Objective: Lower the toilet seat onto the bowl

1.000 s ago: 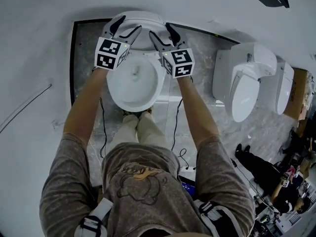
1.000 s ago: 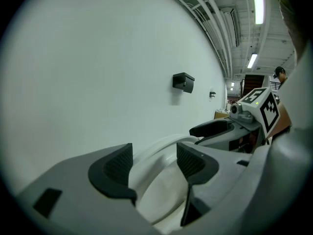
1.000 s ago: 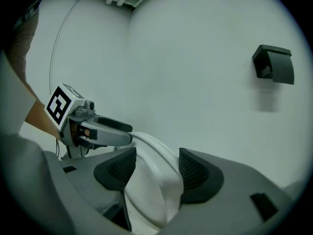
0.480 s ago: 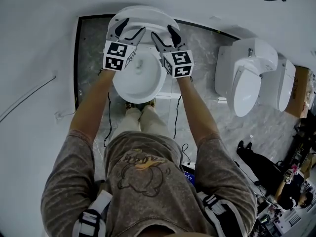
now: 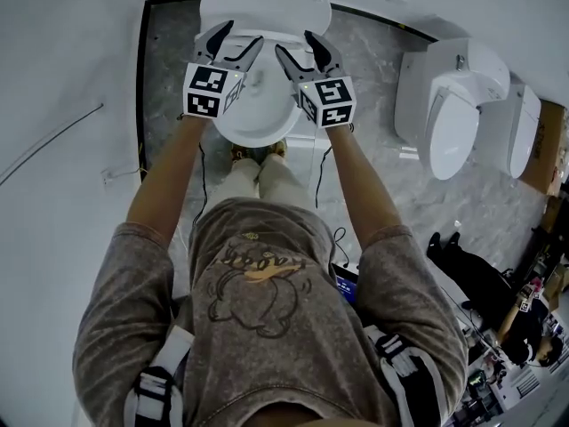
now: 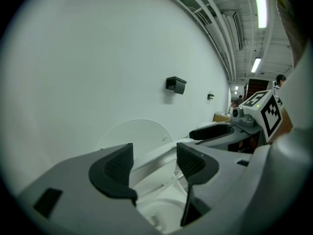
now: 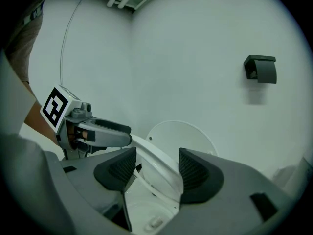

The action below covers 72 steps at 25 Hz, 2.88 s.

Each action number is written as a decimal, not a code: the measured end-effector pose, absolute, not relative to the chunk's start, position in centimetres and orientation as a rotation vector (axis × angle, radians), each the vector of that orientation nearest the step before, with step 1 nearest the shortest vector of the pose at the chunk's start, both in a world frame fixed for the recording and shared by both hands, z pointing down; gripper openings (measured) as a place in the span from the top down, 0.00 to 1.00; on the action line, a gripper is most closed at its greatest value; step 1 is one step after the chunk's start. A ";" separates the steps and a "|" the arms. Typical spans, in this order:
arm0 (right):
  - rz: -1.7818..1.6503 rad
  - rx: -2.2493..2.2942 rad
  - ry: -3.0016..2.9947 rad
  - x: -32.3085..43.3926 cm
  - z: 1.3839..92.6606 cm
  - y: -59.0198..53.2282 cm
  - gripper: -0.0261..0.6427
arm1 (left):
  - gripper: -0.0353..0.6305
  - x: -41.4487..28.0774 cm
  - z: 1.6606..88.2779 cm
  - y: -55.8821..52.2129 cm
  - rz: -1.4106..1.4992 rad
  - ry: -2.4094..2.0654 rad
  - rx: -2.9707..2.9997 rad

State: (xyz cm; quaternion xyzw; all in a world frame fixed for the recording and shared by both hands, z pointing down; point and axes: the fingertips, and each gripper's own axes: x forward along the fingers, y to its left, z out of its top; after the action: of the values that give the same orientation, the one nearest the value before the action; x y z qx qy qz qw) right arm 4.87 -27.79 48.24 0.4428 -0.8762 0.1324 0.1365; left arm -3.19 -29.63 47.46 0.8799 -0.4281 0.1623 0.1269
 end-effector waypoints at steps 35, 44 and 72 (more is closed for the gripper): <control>0.830 1.040 -2.316 2.2 68.7 -1.4 0.56 | 0.56 -5.9 68.3 -2.0 0.683 -1.079 2.195; 0.931 0.975 -2.207 1.8 78.8 1.7 0.56 | 0.57 -5.8 78.8 1.3 0.767 -1.012 2.092; 0.967 1.062 -2.197 2.5 76.0 -1.3 0.59 | 0.58 -5.5 75.5 -2.1 0.650 -1.040 2.045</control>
State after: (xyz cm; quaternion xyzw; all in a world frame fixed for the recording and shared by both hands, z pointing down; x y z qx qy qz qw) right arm 2.51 -1.33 76.01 0.3913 -0.8092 0.3560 0.2555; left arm -5.48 -2.11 75.45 0.7969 -0.4054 0.2532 0.3695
